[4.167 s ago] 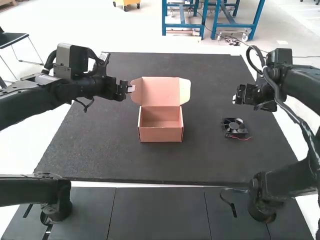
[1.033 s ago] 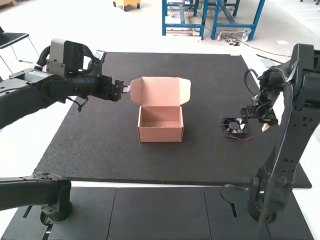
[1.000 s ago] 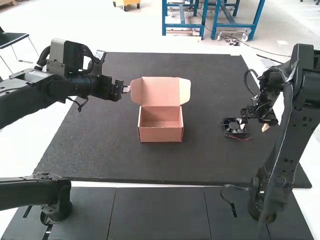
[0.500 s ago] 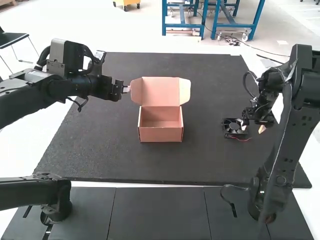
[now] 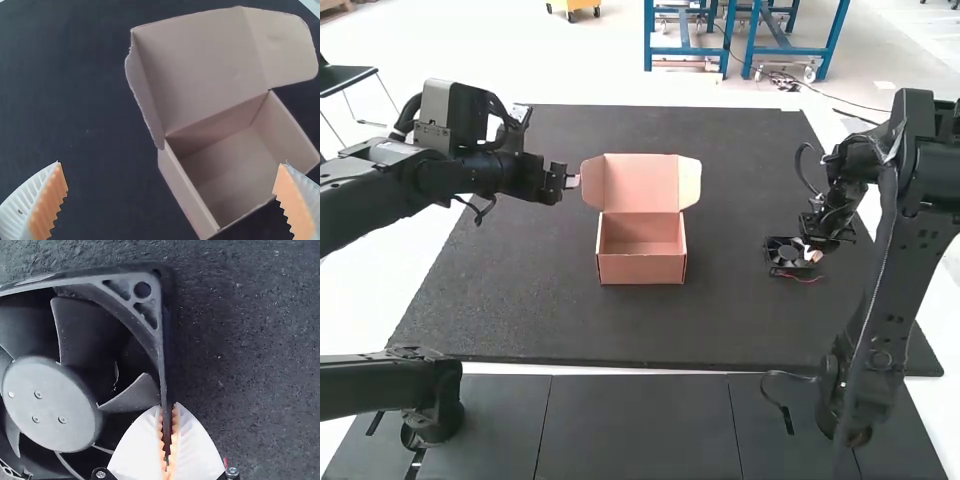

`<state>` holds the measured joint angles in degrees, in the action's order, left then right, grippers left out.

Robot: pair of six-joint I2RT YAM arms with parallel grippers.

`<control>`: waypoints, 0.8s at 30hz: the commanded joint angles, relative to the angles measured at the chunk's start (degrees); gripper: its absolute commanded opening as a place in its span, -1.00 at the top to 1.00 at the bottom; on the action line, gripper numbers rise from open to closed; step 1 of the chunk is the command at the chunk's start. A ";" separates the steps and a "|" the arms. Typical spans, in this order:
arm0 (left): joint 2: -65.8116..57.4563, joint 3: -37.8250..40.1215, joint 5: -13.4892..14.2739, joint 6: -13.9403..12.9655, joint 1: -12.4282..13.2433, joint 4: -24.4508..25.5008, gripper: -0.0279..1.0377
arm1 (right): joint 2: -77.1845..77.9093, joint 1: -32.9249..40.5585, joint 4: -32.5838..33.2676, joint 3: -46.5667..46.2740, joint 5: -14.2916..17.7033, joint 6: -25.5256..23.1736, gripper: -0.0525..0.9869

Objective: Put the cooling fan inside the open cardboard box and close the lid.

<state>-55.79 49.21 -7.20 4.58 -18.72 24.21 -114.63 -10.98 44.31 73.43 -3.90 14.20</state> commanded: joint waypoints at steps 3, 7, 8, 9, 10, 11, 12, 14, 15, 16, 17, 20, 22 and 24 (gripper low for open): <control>2.62 0.89 0.43 0.52 0.26 0.58 -0.87 | -2.27 -0.09 0.51 -0.48 -0.14 -2.51 0.94; 3.41 0.27 0.43 0.17 0.09 2.78 -0.87 | -1.30 -0.44 0.69 0.31 -1.46 -2.95 0.94; 3.49 0.01 0.35 0.08 0.00 3.74 -0.87 | -0.60 -0.53 0.86 0.49 -1.72 -3.03 0.94; 3.76 -0.17 0.08 -0.01 -0.09 4.53 -0.87 | 0.20 -0.53 1.21 0.58 -2.60 -3.12 0.94; 3.85 -0.34 0.08 -0.27 -0.18 5.32 -0.87 | 1.07 -0.53 1.21 0.75 -3.04 -3.39 0.94; 4.02 -0.43 0.08 -0.45 -0.18 6.03 -0.87 | 2.04 -0.62 1.39 0.84 -3.39 -3.47 0.94; 4.29 -0.43 0.08 -0.80 -0.18 6.64 -0.87 | 3.01 -0.62 1.65 0.93 -4.10 -3.47 0.94; 4.73 -0.43 0.08 -1.15 -0.26 7.87 -0.87 | 4.85 -0.62 2.27 1.37 -5.41 -4.00 0.94; 4.90 -0.43 0.08 -1.41 -0.18 8.58 -0.87 | 5.82 -0.53 3.15 1.72 -6.12 -4.09 0.94; 5.08 -0.43 0.08 -1.85 -0.18 9.46 -0.87 | 6.87 -0.35 3.67 1.98 -6.56 -4.35 0.94; 5.34 -0.43 0.08 -2.21 -0.18 10.07 -0.87 | 8.02 -0.18 4.11 2.07 -7.00 -4.88 0.94; 6.57 -0.43 0.08 -3.70 -0.18 11.92 -0.87 | 12.41 0.08 5.61 2.95 -8.84 -5.93 0.94; 7.54 -0.43 0.08 -4.49 -0.18 13.23 -0.87 | 15.22 0.96 6.75 3.30 -9.99 -6.99 0.94; 8.50 -0.43 0.17 -5.46 -0.18 14.64 -0.87 | 17.95 1.84 8.33 3.30 -10.69 -7.60 0.94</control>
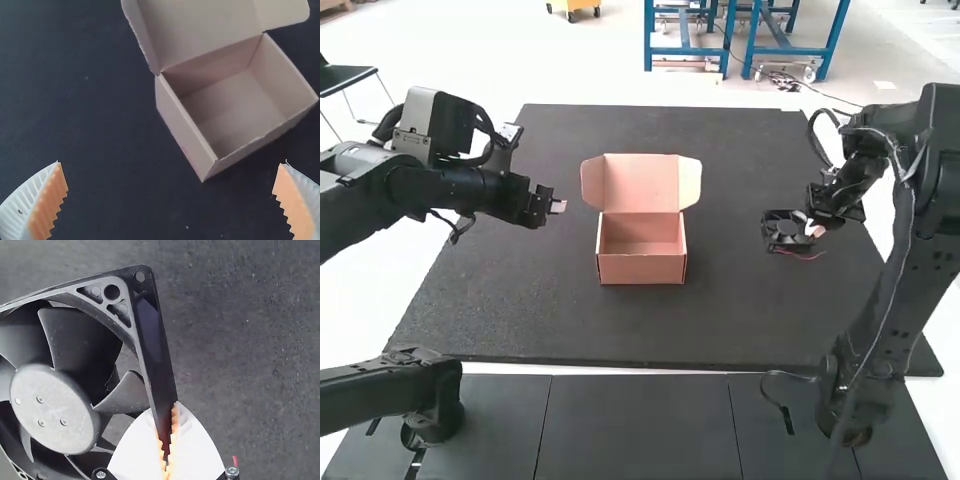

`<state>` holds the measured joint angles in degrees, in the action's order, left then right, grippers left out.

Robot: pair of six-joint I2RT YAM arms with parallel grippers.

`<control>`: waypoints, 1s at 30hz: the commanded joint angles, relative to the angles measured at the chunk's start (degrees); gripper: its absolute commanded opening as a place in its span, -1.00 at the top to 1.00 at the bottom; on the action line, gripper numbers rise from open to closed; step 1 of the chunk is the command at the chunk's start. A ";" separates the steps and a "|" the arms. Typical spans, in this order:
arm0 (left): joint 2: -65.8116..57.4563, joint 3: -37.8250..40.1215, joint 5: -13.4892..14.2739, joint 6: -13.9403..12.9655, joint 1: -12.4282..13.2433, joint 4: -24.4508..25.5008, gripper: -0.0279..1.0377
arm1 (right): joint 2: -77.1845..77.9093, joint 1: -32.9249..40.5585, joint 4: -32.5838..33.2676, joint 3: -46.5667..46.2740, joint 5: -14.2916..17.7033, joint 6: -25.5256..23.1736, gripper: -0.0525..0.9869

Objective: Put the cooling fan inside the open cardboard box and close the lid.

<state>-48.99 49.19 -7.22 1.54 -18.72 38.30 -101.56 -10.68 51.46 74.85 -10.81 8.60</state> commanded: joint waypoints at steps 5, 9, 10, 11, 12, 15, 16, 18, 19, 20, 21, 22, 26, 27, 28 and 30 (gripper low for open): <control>3.38 -0.41 0.46 -4.00 -0.18 2.74 -0.87 | 12.09 2.15 5.05 0.65 -6.15 -3.50 0.94; 4.78 -0.41 1.07 -4.88 -0.18 4.23 -0.87 | 17.53 2.94 7.42 -0.93 -6.95 -4.73 0.94; 5.22 -0.50 1.25 -4.97 -0.18 4.50 -0.87 | 18.85 3.38 7.60 -1.28 -6.95 -5.09 0.94; 5.49 -0.41 1.51 -5.41 -0.18 4.76 -0.87 | 20.26 3.82 7.78 -1.64 -6.95 -5.70 0.94; 5.84 -0.50 1.51 -5.50 -0.18 5.11 -0.87 | 21.58 4.44 7.95 -2.08 -7.03 -6.49 0.94; 6.72 -0.59 1.86 -5.94 -0.18 5.47 -0.87 | 25.71 6.99 8.22 -3.66 -7.30 -8.51 0.94; 6.89 -0.59 1.95 -5.94 -0.18 5.55 -0.87 | 26.76 8.13 8.13 -4.01 -7.82 -10.01 0.94; 7.16 -0.85 2.04 -6.02 -0.18 5.55 -0.87 | 28.78 10.68 8.22 -4.98 -8.00 -11.85 0.94; 7.24 -0.85 2.04 -6.02 -0.18 5.55 -0.87 | 29.66 12.00 8.39 -5.42 -8.00 -12.91 0.94; 7.33 -0.85 2.13 -6.02 -0.18 5.55 -0.87 | 30.54 13.49 8.66 -5.85 -8.18 -13.61 0.94; 7.51 -0.85 2.13 -6.02 -0.18 5.47 -0.87 | 31.33 14.90 8.83 -6.21 -8.44 -15.02 0.94; 7.42 -0.85 2.13 -6.02 -0.18 5.38 -0.87 | 32.04 16.39 9.01 -6.65 -8.53 -16.16 0.94; 7.42 -0.85 2.21 -6.02 -0.18 4.94 -0.87 | 34.15 22.37 9.71 -8.23 -8.62 -21.17 0.94; 7.51 -0.85 2.21 -6.11 -0.18 4.85 -0.87 | 34.67 23.77 9.80 -8.67 -8.62 -22.14 0.94; 7.42 -0.85 2.21 -6.02 -0.18 4.85 -0.87 | 35.20 24.92 10.06 -9.19 -8.88 -23.01 0.94; 7.51 -0.85 2.21 -6.02 -0.18 4.76 -0.87 | 35.99 26.94 10.15 -10.43 -10.11 -25.21 0.94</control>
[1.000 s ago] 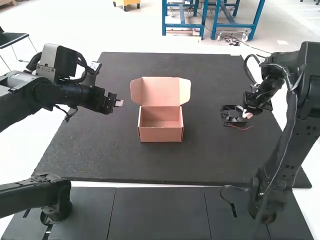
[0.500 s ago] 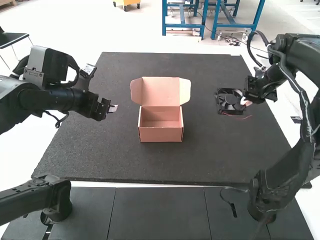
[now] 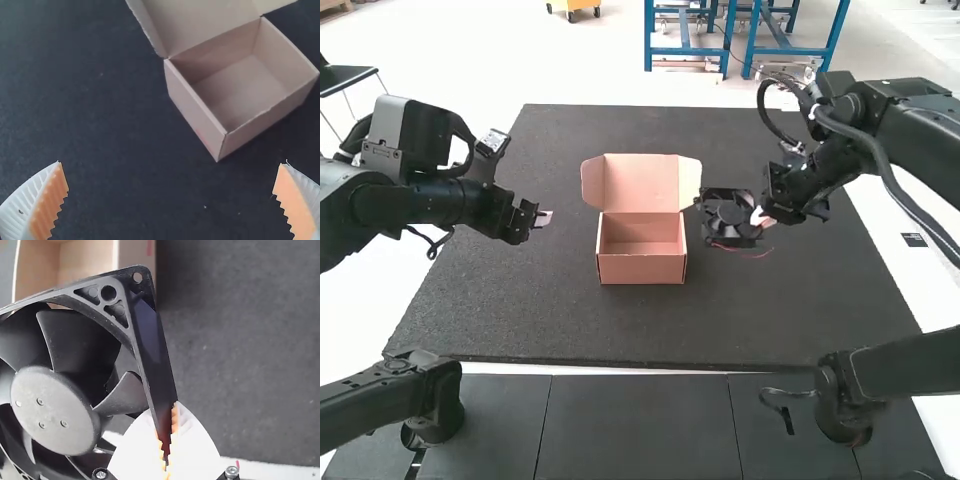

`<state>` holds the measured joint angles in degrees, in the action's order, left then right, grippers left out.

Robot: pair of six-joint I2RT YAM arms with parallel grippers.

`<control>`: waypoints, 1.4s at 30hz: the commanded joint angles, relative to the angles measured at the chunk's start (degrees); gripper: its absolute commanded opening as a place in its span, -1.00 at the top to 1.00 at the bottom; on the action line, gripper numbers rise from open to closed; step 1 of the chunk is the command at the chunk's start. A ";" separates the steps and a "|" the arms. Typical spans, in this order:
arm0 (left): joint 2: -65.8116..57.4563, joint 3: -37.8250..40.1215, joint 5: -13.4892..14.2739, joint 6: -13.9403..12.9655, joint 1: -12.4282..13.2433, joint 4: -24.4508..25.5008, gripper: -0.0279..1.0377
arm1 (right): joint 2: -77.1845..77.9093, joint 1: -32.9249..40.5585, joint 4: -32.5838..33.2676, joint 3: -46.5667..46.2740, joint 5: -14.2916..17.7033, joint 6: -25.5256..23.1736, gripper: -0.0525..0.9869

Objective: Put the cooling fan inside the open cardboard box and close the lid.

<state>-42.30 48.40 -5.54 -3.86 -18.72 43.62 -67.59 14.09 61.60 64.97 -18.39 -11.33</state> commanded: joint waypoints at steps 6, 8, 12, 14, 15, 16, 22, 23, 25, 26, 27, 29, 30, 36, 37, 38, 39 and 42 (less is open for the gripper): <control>0.82 -0.24 0.53 -0.45 0.09 -1.52 -0.87 | 2.38 6.30 -3.07 -3.80 -3.49 -8.27 0.94; 0.82 -0.41 0.53 -0.36 0.09 -1.96 -0.87 | 2.11 7.62 -5.71 -5.03 -4.02 -9.23 0.94; 0.73 -1.29 0.62 -0.27 0.18 -2.92 -0.87 | 0.71 11.67 -10.80 -7.49 -4.90 -12.40 0.94; 0.73 -1.56 0.62 -0.27 0.18 -3.01 -0.87 | -0.35 14.30 -13.53 -8.46 -4.90 -14.68 0.94; 0.82 -1.56 0.62 -0.27 0.18 -3.10 -0.87 | -1.05 15.71 -14.58 -8.81 -4.90 -15.21 0.94; 0.82 -1.64 0.62 -0.27 0.18 -3.10 -0.87 | -1.75 16.67 -15.81 -9.07 -4.90 -15.91 0.94; 0.82 -1.82 0.62 -0.62 -0.18 -3.89 -0.87 | -6.50 18.78 -19.15 -8.98 -5.34 -17.41 0.94; 0.73 -1.82 0.62 -0.71 -0.18 -3.98 -0.87 | -7.47 19.14 -19.42 -8.37 -5.34 -17.32 0.94; 0.73 -1.91 0.62 -0.80 -0.18 -4.15 -0.87 | -9.58 20.10 -19.77 -6.87 -5.25 -17.14 0.94; 0.82 -1.82 0.62 -0.89 -0.18 -4.33 -0.87 | -10.89 20.72 -19.94 -5.91 -5.16 -16.97 0.94; 0.73 -1.82 0.62 -0.80 -0.18 -4.42 -0.87 | -12.12 21.33 -20.12 -4.94 -5.07 -16.79 0.94; 0.73 -1.82 0.62 -0.80 -0.09 -4.59 -0.87 | -14.76 22.21 -21.00 -3.18 -4.81 -16.70 0.94; 0.73 -1.82 0.62 -0.80 -0.18 -4.68 -0.87 | -15.90 22.39 -21.17 -2.30 -4.81 -16.62 0.94; 0.73 -1.73 0.71 -0.71 -0.09 -4.59 -0.87 | -22.23 23.27 -22.32 3.23 -3.05 -15.39 0.94; 0.73 -1.73 0.71 -0.71 -0.09 -4.59 -0.87 | -22.85 23.27 -22.32 3.85 -2.79 -15.39 0.94; 0.82 -1.56 0.71 -0.71 0.09 -4.68 -0.87 | -23.46 23.18 -22.23 4.29 -2.61 -15.39 0.94; 0.73 -1.47 0.71 -0.71 0.09 -4.68 -0.87 | -23.90 23.09 -22.23 4.82 -2.26 -15.39 0.94; 0.73 -1.29 0.71 -0.62 0.09 -4.77 -0.87 | -24.69 23.00 -22.32 5.69 -1.21 -15.56 0.94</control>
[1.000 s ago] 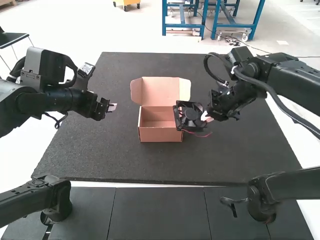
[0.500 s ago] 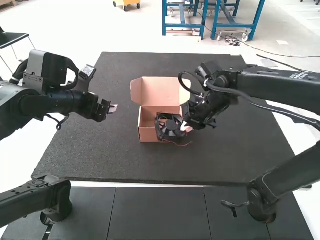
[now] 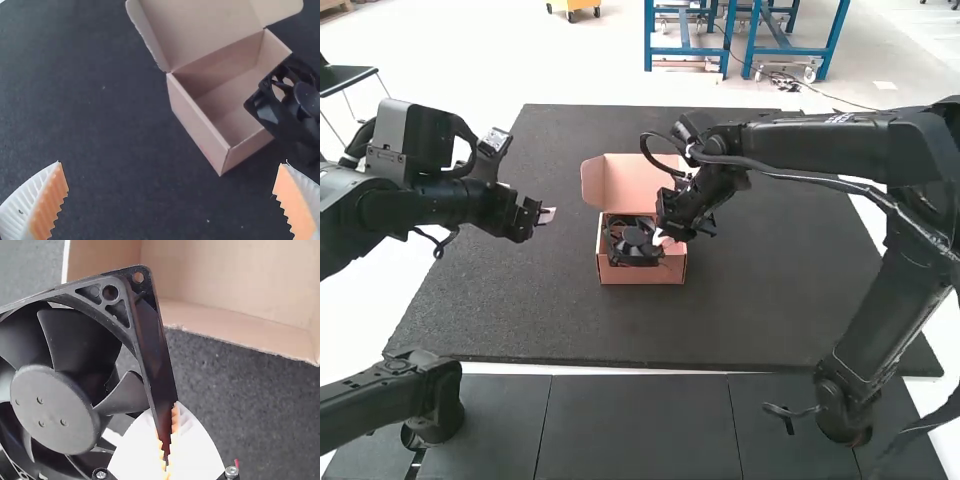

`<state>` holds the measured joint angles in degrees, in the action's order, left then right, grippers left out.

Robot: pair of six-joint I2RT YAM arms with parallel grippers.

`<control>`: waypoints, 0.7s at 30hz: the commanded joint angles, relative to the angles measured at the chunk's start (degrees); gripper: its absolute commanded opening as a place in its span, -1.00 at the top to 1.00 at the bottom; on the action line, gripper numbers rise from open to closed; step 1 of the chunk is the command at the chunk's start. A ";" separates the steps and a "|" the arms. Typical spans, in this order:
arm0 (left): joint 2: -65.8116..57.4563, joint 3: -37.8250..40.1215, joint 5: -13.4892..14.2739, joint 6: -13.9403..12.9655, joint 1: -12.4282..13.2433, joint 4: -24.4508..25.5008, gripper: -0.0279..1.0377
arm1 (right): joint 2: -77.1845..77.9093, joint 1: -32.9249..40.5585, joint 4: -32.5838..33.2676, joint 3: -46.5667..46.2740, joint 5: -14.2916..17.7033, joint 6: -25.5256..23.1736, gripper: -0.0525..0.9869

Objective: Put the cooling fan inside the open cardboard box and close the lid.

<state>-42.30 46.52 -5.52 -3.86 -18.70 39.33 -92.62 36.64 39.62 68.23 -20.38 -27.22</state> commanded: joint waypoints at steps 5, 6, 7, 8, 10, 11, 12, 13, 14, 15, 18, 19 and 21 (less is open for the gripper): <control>0.73 0.59 0.77 -0.54 0.15 -0.48 -0.87 | -1.07 0.36 -1.21 2.79 2.45 -0.90 0.94; 0.82 0.59 0.77 -0.54 0.07 -0.48 -0.87 | -1.42 0.27 -1.47 2.88 3.33 -0.99 0.94; 0.73 0.59 0.77 -0.54 0.15 -0.48 -0.87 | -1.69 0.27 -1.73 3.05 3.77 -1.08 0.94; 0.82 0.59 0.77 -0.54 0.15 -0.48 -0.87 | -2.04 0.27 -2.00 3.32 4.39 -1.08 0.94; 0.82 0.59 0.77 -0.54 0.07 -0.48 -0.87 | -2.74 0.27 -2.17 4.02 5.44 -1.17 0.94; 0.73 0.59 0.77 -0.54 0.07 -0.48 -0.87 | -3.27 0.27 -2.17 4.46 5.79 -1.08 0.94; 0.82 0.59 0.77 -0.54 0.15 -0.57 -0.87 | -3.89 0.27 -2.17 4.90 6.23 -1.08 0.94; 0.82 0.59 0.77 -0.54 0.15 -0.57 -0.87 | -4.41 0.27 -2.17 5.34 6.23 -1.08 0.94; 0.82 0.50 0.77 -0.54 0.15 -0.57 -0.87 | -4.94 0.27 -2.17 5.95 6.67 -0.99 0.94; 0.82 0.50 0.77 -0.45 0.15 -0.66 -0.87 | -5.29 0.18 -2.17 6.66 6.76 -0.99 0.94; 1.08 0.50 0.77 -0.45 0.15 -0.75 -0.87 | -7.05 0.18 -2.09 8.59 7.73 -0.81 0.94; 1.17 0.41 0.77 -0.45 0.15 -0.84 -0.87 | -7.66 0.10 -2.09 9.29 7.90 -0.81 0.94; 1.35 0.32 0.77 -0.45 0.15 -0.75 -0.87 | -8.54 0.01 -2.00 10.35 8.25 -0.73 0.94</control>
<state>-42.30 46.52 -5.52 -3.86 -18.70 39.13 -100.90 36.62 37.93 75.70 -13.21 -27.73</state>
